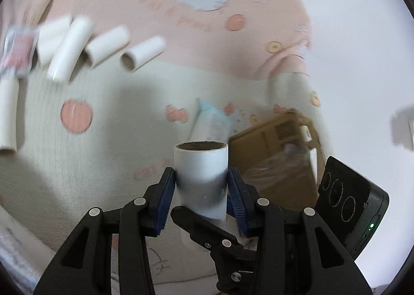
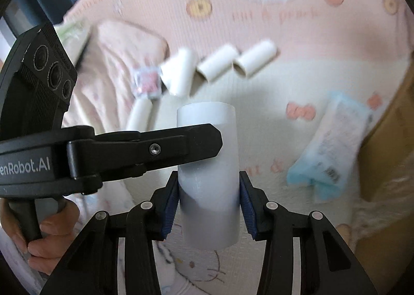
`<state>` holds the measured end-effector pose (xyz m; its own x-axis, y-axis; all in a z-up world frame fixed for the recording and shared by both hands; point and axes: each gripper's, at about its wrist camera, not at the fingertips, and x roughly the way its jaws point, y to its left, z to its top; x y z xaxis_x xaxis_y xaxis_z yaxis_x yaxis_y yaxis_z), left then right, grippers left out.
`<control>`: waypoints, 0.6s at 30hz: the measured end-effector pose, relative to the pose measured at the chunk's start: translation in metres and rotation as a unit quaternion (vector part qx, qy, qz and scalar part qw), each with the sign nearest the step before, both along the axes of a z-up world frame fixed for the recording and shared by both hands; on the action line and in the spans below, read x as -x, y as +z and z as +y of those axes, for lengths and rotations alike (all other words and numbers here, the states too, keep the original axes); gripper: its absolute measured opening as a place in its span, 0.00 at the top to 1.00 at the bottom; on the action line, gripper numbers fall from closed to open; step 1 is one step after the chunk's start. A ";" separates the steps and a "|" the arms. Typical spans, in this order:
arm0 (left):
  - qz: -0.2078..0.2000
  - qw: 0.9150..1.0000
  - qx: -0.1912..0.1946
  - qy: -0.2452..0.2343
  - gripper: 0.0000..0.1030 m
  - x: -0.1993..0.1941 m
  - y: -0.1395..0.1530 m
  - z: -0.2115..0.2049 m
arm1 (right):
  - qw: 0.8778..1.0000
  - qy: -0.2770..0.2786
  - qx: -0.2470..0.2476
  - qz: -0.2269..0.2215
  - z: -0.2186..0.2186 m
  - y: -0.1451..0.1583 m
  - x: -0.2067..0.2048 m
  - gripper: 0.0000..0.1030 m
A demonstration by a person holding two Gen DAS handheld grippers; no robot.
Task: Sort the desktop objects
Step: 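Carry the held tube over to the cardboard box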
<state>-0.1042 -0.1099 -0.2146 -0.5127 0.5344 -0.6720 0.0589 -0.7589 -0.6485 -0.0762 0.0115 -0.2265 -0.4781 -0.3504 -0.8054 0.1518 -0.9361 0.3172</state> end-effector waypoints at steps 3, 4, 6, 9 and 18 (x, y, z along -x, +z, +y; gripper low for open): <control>0.031 0.999 0.030 -0.015 0.55 -0.005 0.028 0.014 | 1.000 -0.014 0.010 0.024 0.007 0.027 -0.019 0.60; 0.042 0.998 0.042 -0.020 0.55 -0.006 0.040 0.021 | 0.999 -0.018 0.011 0.035 0.001 0.026 -0.010 0.60; 0.060 0.996 0.064 -0.030 0.56 -0.008 0.061 0.034 | 0.998 -0.023 0.011 0.055 0.004 0.045 -0.016 0.60; 0.098 0.989 0.100 -0.049 0.56 -0.011 0.090 0.052 | 0.996 -0.034 0.017 0.086 0.012 0.069 -0.030 0.60; 0.142 0.977 0.127 -0.093 0.55 -0.001 0.131 0.104 | 0.985 -0.064 0.047 0.152 0.068 0.122 -0.049 0.59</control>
<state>-0.1029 -0.0057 -0.0831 -0.6068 0.4708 -0.6404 -0.2505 -0.8779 -0.4080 -0.0270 0.0794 -0.1049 -0.7378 -0.3375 -0.5846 0.1352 -0.9224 0.3619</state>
